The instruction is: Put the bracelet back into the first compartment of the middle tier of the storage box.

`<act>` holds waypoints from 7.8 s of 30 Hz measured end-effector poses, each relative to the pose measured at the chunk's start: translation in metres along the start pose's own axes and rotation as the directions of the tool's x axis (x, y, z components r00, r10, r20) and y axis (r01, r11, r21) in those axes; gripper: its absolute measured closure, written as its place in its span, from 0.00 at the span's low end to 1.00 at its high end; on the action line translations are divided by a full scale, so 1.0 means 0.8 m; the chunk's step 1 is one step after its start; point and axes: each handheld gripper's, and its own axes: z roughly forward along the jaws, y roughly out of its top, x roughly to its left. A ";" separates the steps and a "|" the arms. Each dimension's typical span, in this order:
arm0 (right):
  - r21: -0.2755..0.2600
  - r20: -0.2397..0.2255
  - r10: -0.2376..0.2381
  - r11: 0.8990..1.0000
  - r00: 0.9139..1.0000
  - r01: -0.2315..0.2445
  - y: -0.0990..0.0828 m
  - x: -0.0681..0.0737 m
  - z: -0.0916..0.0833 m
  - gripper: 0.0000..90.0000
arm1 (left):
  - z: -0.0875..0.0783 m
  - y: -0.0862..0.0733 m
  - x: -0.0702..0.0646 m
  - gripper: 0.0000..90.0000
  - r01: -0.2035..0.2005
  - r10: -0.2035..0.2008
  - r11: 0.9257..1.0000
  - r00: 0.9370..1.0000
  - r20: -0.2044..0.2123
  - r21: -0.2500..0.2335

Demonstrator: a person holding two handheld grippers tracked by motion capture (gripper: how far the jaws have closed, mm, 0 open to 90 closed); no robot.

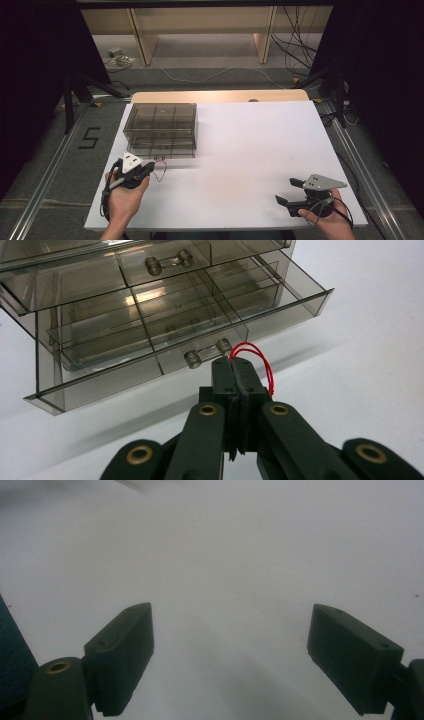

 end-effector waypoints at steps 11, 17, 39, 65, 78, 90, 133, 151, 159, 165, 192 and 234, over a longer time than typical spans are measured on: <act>-0.003 0.000 -0.003 1.000 1.000 0.003 0.000 0.000 0.000 0.22 | -0.002 0.001 0.004 1.00 0.007 -0.007 1.000 1.000 -0.011 -0.005; 0.000 -0.001 -0.001 1.000 1.000 0.001 0.000 0.000 0.000 0.22 | -0.003 0.002 0.005 1.00 0.010 -0.010 1.000 1.000 -0.014 -0.007; -0.006 -0.002 -0.002 1.000 1.000 0.002 0.000 0.000 0.001 0.22 | -0.007 0.005 0.017 1.00 0.031 -0.032 0.999 0.999 -0.037 -0.023; -0.006 -0.002 -0.001 1.000 1.000 0.001 0.000 0.000 0.001 0.22 | -0.007 0.010 0.028 1.00 0.044 -0.046 0.999 0.997 -0.062 -0.031; -0.006 -0.003 -0.001 1.000 1.000 0.001 0.000 0.000 0.001 0.22 | -0.006 0.015 0.033 1.00 0.051 -0.054 0.998 0.996 -0.068 -0.040; -0.005 -0.003 -0.001 1.000 1.000 0.001 0.000 0.000 0.001 0.22 | -0.007 0.020 0.039 1.00 0.055 -0.059 0.997 0.995 -0.079 -0.048; -0.005 -0.002 -0.001 1.000 1.000 0.001 0.000 0.000 0.001 0.22 | 0.001 0.034 0.057 1.00 0.074 -0.081 0.995 0.990 -0.114 -0.061; -0.005 -0.003 -0.002 1.000 1.000 0.002 0.000 0.000 0.001 0.22 | 0.006 0.038 0.064 1.00 0.085 -0.093 0.994 0.988 -0.125 -0.065; -0.008 -0.004 -0.001 1.000 1.000 0.001 0.000 -0.001 0.002 0.22 | 0.007 0.042 0.067 1.00 0.086 -0.096 0.993 0.986 -0.134 -0.075; -0.008 -0.004 -0.001 1.000 1.000 0.001 0.000 -0.001 0.002 0.22 | 0.010 0.044 0.068 1.00 0.089 -0.099 0.993 0.985 -0.138 -0.080; -0.006 -0.004 0.000 1.000 1.000 0.000 0.000 -0.001 0.002 0.22 | 0.029 0.046 0.078 1.00 0.085 -0.098 0.993 0.983 -0.158 -0.084; -0.007 -0.004 0.002 1.000 1.000 -0.002 0.000 -0.001 0.001 0.22 | 0.057 0.031 0.089 1.00 0.093 -0.084 0.995 0.981 -0.174 0.047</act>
